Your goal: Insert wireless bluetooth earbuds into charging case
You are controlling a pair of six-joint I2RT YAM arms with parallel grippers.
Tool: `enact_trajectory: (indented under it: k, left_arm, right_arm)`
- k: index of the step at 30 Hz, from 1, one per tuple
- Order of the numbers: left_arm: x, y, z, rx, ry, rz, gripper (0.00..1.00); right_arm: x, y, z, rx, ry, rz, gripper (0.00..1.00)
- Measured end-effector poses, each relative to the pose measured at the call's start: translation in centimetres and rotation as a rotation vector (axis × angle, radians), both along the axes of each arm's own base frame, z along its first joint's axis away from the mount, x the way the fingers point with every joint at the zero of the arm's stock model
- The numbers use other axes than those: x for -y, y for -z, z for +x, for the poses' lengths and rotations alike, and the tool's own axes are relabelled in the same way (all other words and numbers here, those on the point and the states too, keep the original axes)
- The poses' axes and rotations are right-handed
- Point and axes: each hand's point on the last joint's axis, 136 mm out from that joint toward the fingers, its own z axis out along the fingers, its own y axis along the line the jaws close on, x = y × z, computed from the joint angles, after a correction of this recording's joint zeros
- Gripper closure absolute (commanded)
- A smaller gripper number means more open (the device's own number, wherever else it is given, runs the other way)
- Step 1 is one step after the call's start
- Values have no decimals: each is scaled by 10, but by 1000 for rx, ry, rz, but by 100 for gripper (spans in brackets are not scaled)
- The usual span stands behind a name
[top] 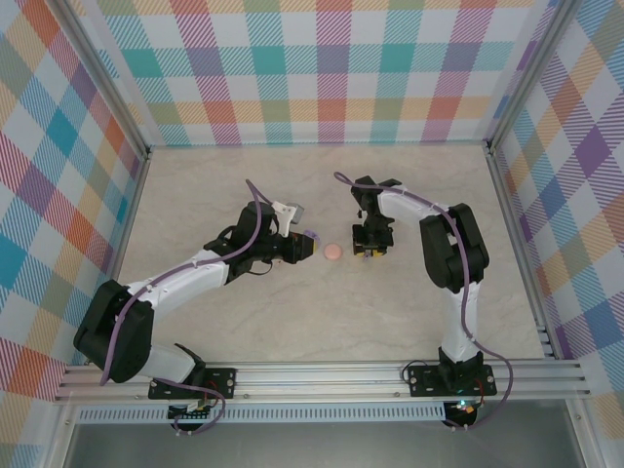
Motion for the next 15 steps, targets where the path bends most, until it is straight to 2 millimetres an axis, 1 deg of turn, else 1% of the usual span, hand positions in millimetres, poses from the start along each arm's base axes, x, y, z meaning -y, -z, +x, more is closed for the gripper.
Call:
enact_trajectory:
  k: [6, 9, 12, 15]
  left_arm:
    - [0, -1, 0, 2, 0, -1, 91]
    - [0, -3, 0, 6, 0, -4, 91]
    - [0, -4, 0, 9, 0, -6, 91]
    - [-1, -4, 0, 9, -2, -5, 91]
  right_arm:
    - [1, 1, -1, -2, 33, -15, 69]
    - [2, 1, -1, 0, 44, -31, 70]
    - [1, 1, -2, 6, 50, -45, 67]
    - [0, 2, -3, 14, 50, -63, 67]
